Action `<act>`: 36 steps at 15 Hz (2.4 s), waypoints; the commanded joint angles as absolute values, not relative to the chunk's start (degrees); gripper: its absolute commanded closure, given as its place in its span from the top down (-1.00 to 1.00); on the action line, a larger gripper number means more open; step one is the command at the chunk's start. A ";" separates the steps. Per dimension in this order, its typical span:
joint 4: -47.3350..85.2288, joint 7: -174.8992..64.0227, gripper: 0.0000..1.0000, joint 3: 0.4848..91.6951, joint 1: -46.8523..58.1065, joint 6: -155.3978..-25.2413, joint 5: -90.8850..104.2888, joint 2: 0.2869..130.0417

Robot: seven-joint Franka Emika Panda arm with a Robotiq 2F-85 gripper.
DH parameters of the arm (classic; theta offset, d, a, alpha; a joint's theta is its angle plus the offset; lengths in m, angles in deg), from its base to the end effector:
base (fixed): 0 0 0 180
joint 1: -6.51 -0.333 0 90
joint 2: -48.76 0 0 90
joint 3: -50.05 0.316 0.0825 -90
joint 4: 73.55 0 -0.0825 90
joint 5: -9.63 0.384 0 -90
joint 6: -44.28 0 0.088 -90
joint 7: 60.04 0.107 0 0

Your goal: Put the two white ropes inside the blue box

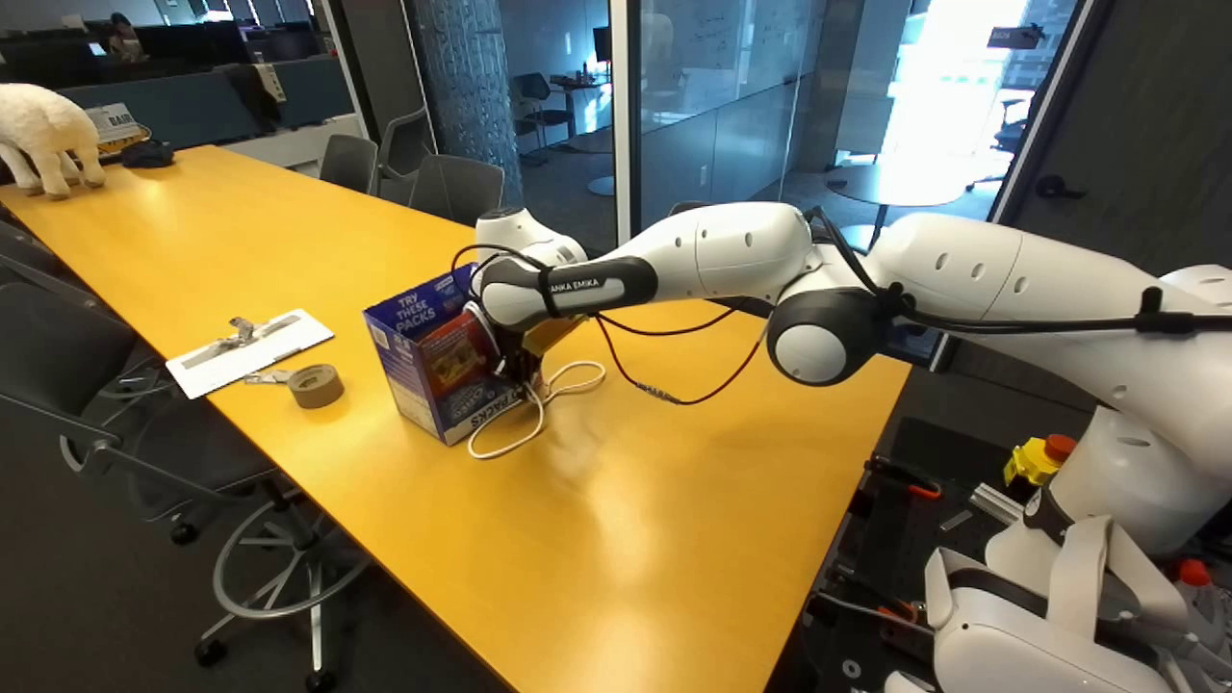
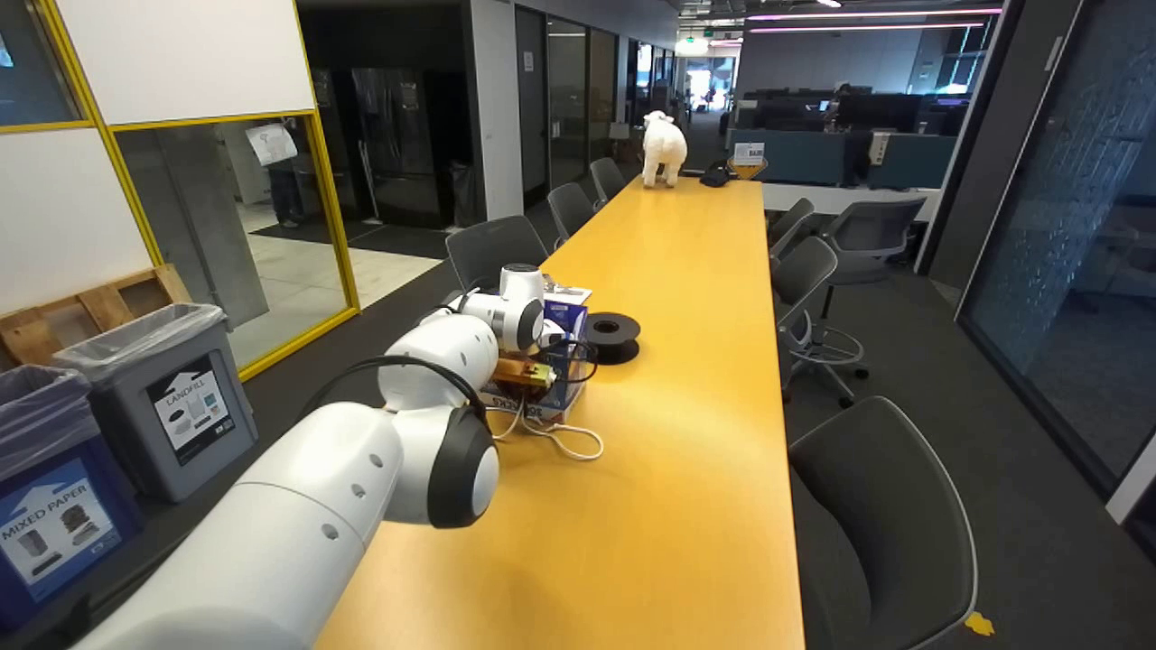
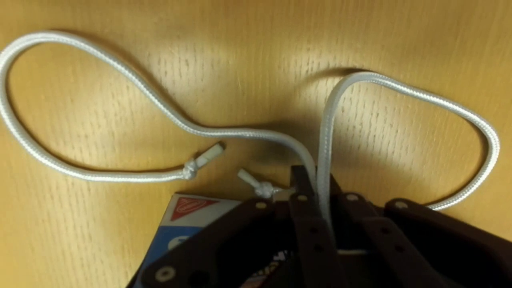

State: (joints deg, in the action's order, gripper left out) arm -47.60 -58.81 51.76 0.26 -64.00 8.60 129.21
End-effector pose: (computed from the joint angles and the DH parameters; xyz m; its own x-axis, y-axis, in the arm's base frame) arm 0.8028 0.0954 0.1708 0.9947 0.0970 0.0327 0.0975 -0.9952 -0.0129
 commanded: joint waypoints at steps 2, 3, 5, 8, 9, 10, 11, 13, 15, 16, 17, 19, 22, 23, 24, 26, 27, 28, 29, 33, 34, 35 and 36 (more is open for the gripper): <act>-47.12 -58.03 -0.79 50.09 0.40 -58.26 7.92 124.97; -46.93 -57.99 -0.78 49.97 0.56 -57.20 7.99 123.97; -47.58 -57.40 -0.79 50.00 1.13 -56.44 8.47 122.09; -48.16 -56.40 -0.80 50.51 2.33 -57.43 9.30 118.63; -48.38 -55.56 -0.77 50.54 2.68 -57.76 9.52 117.38; -48.62 -53.90 -0.81 50.62 3.06 -58.81 9.96 116.08; -48.94 -52.51 -0.81 50.62 3.43 -59.01 10.23 114.72; -49.58 -49.12 -0.83 50.56 4.12 -59.33 10.72 111.87; -50.15 -46.00 -0.87 50.42 4.75 -60.07 11.06 108.79; -50.49 -44.43 -0.86 50.21 5.04 -60.53 11.10 107.18; -50.82 -43.33 -0.89 49.94 5.28 -60.33 10.89 105.57; -51.43 -41.19 -0.89 49.45 5.81 -60.26 10.49 102.13; -52.39 -34.89 -0.89 48.89 5.95 -62.37 10.55 97.84; -52.56 -32.78 -0.91 48.50 5.64 -63.69 10.22 96.78; -52.67 -30.60 -0.90 48.23 5.25 -65.14 10.03 95.98; -52.75 -26.52 -0.90 47.54 4.50 -68.34 9.44 94.74; -52.77 -24.79 -0.90 47.15 4.05 -69.77 9.16 94.51; -52.77 -23.21 -0.90 46.81 3.51 -70.82 8.87 94.34; -52.77 -21.94 -0.90 46.45 2.99 -72.01 8.54 94.37; -52.57 -17.26 -0.90 44.33 -0.18 -75.10 5.72 94.89; -52.51 -16.33 -0.90 43.81 -1.04 -75.59 4.96 94.85; -52.48 -15.63 -0.90 43.47 -1.67 -76.00 4.44 94.83; -52.45 -14.88 -0.90 43.04 -2.53 -76.37 3.67 94.86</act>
State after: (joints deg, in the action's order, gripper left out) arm -52.44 -18.17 44.99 -0.32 -73.91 5.99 95.10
